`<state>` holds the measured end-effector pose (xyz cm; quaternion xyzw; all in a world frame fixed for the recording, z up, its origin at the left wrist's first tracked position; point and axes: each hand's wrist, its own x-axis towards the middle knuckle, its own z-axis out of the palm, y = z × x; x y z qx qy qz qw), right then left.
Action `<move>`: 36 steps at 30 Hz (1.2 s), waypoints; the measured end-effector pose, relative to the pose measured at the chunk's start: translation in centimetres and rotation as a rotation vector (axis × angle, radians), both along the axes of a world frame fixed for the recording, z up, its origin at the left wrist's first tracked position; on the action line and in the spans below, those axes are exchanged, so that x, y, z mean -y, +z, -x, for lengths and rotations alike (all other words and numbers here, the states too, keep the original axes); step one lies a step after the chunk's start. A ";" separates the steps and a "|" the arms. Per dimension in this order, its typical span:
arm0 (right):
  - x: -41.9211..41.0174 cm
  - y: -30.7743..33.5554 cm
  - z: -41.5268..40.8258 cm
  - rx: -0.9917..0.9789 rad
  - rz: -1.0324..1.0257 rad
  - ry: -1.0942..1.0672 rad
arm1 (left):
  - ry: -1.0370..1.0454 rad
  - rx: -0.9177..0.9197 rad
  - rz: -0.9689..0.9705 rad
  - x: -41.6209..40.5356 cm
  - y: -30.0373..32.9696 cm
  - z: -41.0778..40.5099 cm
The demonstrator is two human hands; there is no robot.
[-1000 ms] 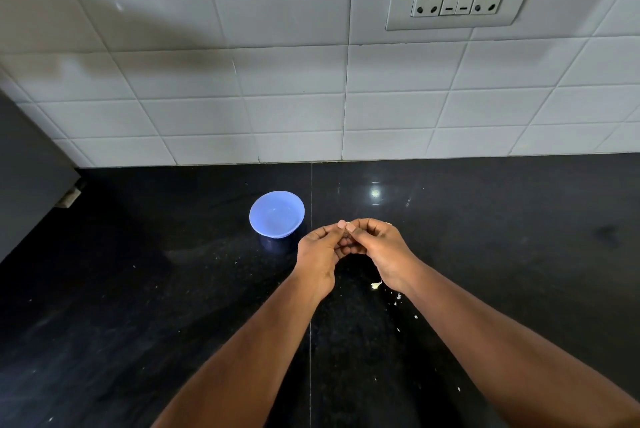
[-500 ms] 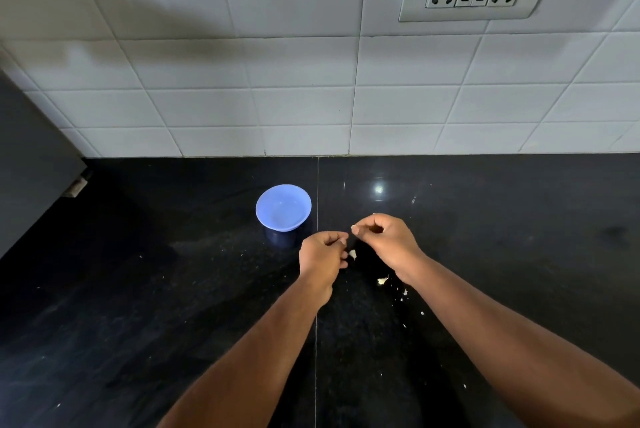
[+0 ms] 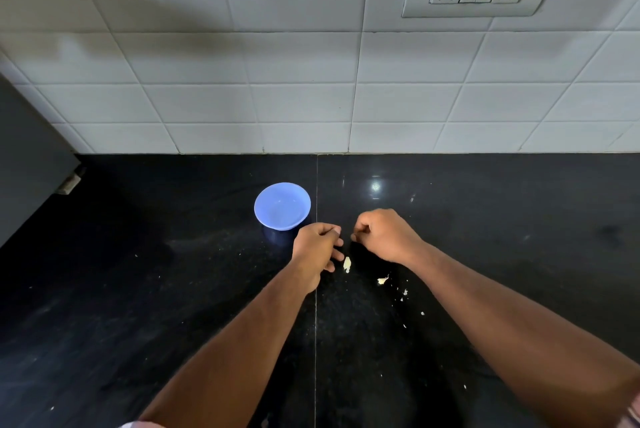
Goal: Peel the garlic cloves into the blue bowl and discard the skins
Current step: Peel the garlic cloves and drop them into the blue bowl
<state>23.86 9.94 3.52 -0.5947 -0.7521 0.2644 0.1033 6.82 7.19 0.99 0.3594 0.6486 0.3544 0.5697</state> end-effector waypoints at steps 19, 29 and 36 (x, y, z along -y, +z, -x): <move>3.0 -0.9 1.4 -0.917 0.223 -0.448 | 0.103 0.369 0.203 0.4 2.7 -0.9; 3.2 0.1 0.3 -0.680 0.040 -0.267 | 0.149 0.504 0.219 0.7 3.2 -1.3; 3.3 0.2 -0.5 -0.438 -0.056 -0.122 | 0.112 0.369 0.192 0.8 3.4 -0.8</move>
